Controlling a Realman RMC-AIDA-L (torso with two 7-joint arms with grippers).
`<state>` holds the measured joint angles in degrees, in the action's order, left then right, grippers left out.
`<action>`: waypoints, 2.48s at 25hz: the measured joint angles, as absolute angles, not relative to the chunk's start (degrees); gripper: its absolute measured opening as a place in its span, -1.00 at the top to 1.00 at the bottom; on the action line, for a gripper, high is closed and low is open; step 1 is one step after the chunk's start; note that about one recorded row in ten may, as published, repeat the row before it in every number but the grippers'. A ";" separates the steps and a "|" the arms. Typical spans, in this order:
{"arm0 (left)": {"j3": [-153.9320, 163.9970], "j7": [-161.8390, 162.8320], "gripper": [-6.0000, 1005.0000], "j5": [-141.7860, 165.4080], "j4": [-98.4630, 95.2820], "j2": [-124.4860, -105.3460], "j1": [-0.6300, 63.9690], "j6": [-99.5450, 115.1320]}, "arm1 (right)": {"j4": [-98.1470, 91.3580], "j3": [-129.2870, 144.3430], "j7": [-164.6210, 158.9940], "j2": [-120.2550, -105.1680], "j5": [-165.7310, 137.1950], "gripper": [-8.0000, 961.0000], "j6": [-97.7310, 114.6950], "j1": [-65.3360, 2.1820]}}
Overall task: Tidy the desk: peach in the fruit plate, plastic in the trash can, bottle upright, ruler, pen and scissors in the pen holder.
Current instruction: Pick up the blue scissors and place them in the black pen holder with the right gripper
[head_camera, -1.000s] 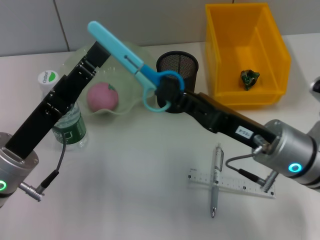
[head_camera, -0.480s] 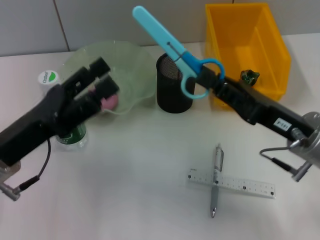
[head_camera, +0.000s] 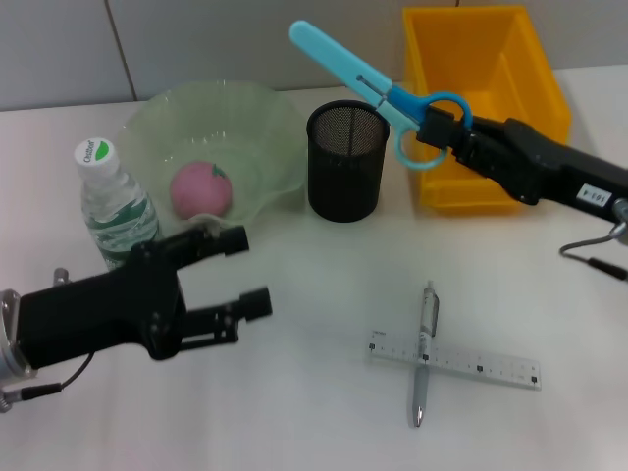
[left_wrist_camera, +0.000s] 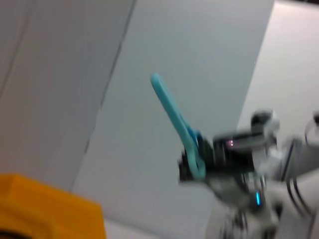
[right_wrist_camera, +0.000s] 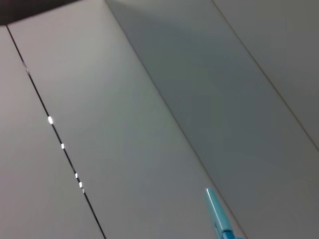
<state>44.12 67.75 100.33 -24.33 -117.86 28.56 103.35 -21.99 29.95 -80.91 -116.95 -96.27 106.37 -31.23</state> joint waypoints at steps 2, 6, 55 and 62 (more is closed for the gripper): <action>44.08 67.54 -0.69 102.47 -25.47 -117.78 28.41 102.68 | -24.45 30.08 -83.15 -116.14 -97.86 0.78 106.12 -31.56; 43.63 65.48 -0.69 104.73 -26.52 -117.59 27.53 101.65 | -33.08 31.28 -91.37 -115.34 -102.29 0.78 103.66 -32.58; 43.21 63.01 -0.69 105.38 -24.56 -118.50 25.13 95.61 | -43.07 54.39 -139.34 -112.65 -163.00 0.73 88.75 -74.24; 43.29 62.85 -0.69 105.38 -24.57 -118.56 25.14 95.62 | -40.08 57.33 -140.80 -114.19 -164.06 0.73 84.22 -74.65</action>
